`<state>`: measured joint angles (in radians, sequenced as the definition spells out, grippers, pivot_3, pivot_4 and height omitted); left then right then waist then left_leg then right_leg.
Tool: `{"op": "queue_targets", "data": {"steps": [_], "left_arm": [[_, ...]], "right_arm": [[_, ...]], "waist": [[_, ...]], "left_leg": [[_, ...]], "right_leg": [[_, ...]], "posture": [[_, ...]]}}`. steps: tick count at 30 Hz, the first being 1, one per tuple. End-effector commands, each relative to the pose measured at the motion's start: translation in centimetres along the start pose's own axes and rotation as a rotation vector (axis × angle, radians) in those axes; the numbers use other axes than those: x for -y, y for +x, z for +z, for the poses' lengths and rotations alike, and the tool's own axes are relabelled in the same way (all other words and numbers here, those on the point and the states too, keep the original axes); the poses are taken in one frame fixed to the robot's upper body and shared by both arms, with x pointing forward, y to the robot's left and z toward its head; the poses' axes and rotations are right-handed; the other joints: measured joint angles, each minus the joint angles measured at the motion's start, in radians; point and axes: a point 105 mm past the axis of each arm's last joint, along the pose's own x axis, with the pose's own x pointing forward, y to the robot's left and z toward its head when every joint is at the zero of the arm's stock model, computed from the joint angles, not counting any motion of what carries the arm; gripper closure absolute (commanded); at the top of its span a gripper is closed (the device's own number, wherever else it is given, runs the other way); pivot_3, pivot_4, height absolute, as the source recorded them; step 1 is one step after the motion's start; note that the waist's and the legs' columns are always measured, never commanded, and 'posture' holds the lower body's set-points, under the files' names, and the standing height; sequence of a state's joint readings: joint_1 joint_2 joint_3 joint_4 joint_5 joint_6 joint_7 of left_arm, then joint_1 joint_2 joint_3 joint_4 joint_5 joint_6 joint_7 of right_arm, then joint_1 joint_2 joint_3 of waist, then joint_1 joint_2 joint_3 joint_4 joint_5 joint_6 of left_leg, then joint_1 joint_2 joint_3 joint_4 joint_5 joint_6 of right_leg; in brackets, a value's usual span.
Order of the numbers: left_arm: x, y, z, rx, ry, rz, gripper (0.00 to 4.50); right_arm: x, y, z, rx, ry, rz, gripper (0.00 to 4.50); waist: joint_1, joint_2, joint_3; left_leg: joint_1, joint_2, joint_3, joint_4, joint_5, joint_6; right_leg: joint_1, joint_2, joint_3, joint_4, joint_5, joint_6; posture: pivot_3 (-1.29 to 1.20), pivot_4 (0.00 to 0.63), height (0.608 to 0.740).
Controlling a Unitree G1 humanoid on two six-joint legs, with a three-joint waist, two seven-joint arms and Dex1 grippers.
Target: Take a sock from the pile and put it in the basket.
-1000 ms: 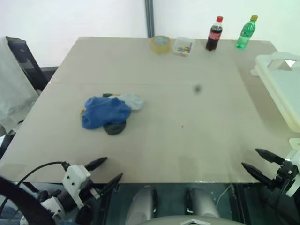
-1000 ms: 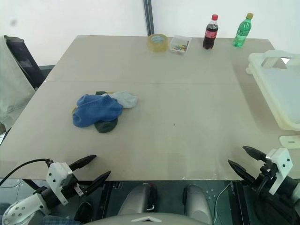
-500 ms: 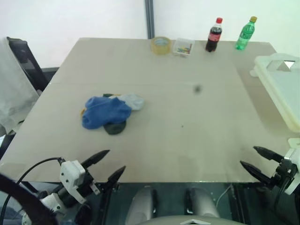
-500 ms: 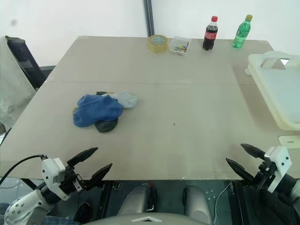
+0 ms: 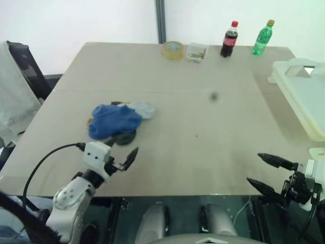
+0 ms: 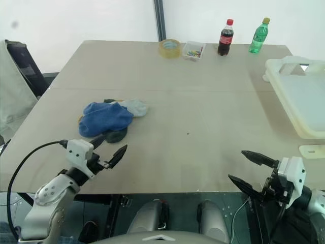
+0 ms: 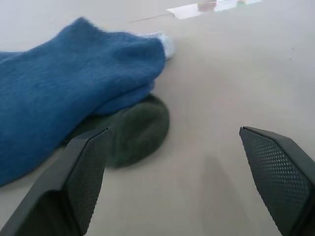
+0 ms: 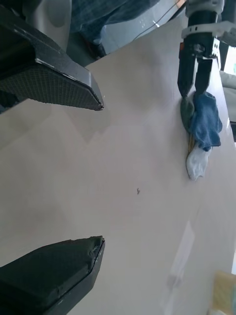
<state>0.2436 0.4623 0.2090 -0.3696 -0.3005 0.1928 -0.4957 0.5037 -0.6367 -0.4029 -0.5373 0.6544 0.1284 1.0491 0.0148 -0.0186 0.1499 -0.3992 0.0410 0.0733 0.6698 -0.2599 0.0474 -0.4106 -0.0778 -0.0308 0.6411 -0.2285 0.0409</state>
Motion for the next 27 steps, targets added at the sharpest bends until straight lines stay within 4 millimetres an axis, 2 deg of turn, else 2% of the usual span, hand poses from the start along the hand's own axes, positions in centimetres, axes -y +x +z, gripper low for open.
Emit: {"op": "queue_targets", "data": {"steps": [1, 6, 16, 27], "left_arm": [[-0.4, 1.2, 2.2, 0.067, 0.049, 0.047, 0.0], [-0.7, 3.1, 3.4, 0.098, 0.057, 0.084, 0.0], [-1.3, 5.1, 2.5, 0.038, 0.201, 0.219, 0.0], [-0.6, 6.7, 2.7, 0.04, 0.275, 0.23, 0.0]], "right_arm": [[0.2, 0.0, 0.9, 0.024, -0.043, -0.004, 0.34], [0.4, -0.1, 0.6, 0.019, -0.046, -0.019, 0.34], [0.4, 0.0, -0.2, 0.006, -0.057, -0.032, 0.34], [0.3, 0.0, -0.9, -0.009, -0.067, -0.034, 0.34]], "waist": [[0.001, 0.0, 0.0], [0.002, 0.0, 0.0], [0.001, 0.0, 0.0], [0.001, -0.001, 0.0]], "left_leg": [[0.0, 0.0, 0.0, 0.0, 0.0, 0.0], [-0.001, 0.0, 0.0, 0.0, 0.0, 0.0], [0.0, -0.001, 0.0, 0.0, 0.0, 0.0], [-0.001, -0.001, 0.0, 0.0, 0.0, 0.0]], "right_leg": [[0.0, 0.0, 0.0, 0.001, 0.0, 0.0], [0.0, 0.0, 0.0, 0.001, 0.001, -0.001], [0.0, 0.001, 0.001, 0.001, 0.001, -0.001], [0.0, 0.0, 0.001, 0.001, 0.001, -0.001]], "posture": [[0.0, 0.15, 0.74], [0.0, 0.15, 0.74], [0.0, 0.15, 0.74], [0.0, 0.15, 0.74]]}}
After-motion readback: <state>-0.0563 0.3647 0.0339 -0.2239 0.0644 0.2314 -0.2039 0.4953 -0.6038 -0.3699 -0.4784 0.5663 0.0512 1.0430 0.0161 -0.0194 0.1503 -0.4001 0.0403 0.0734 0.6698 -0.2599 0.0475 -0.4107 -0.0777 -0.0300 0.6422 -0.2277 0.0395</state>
